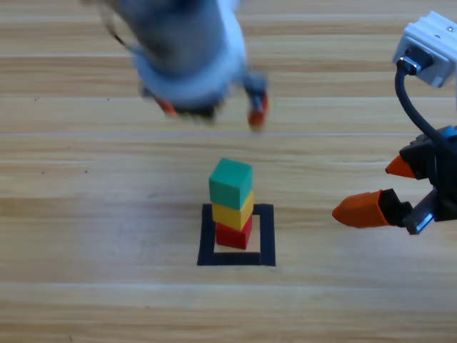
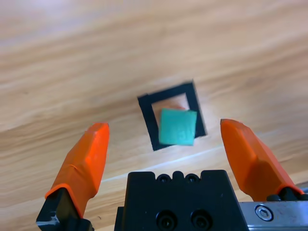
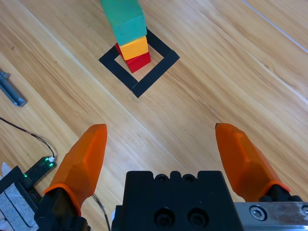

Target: Stack the blocks in the rectangular block: red at the bottom, yellow in the middle, green on top

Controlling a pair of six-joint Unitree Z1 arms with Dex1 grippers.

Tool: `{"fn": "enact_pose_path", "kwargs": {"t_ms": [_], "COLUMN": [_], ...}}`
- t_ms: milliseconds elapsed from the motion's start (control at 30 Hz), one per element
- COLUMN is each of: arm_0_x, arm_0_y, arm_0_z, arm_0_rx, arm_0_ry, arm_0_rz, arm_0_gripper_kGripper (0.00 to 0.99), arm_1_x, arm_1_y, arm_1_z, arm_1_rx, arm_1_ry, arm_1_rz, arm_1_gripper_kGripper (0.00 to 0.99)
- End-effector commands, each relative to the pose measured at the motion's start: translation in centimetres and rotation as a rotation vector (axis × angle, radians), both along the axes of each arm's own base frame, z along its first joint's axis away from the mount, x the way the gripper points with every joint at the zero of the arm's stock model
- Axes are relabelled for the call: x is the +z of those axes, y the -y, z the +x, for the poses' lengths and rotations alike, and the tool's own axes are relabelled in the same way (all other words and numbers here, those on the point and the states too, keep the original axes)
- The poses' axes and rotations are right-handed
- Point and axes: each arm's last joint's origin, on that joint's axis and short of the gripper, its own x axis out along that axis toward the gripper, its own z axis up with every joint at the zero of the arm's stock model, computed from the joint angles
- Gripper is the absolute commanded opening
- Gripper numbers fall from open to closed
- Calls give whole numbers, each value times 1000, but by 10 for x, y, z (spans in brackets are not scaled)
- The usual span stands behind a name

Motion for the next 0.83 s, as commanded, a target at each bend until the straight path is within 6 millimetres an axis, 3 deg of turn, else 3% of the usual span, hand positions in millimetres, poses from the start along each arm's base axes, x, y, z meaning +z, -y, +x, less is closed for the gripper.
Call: {"fn": "enact_pose_path", "kwargs": {"t_ms": [33, 133, 233, 567, 833], "arm_0_x": [61, 24, -6, -33, -42], "arm_0_y": [-83, -129, -162, -177, -190], "arm_0_z": [-102, -127, -143, -149, -155], "arm_0_rx": [24, 5, -29, -83, -88], "arm_0_ry": [196, 232, 261, 286, 284], "arm_0_rz": [-164, -213, -223, -192, -180], "arm_0_gripper_kGripper": [976, 979, 990, 990, 990], "arm_1_x": [-6, -3, -4, -4, -6], "arm_1_y": [3, 5, 4, 0, -3], "arm_1_z": [2, 1, 2, 4, 6], "arm_1_rx": [-3, 0, 1, 18, 22], "arm_1_ry": [-29, -20, -18, -10, -16], "arm_1_rz": [-41, -39, -42, -52, -59], "arm_1_gripper_kGripper": [989, 989, 990, 989, 989]}}
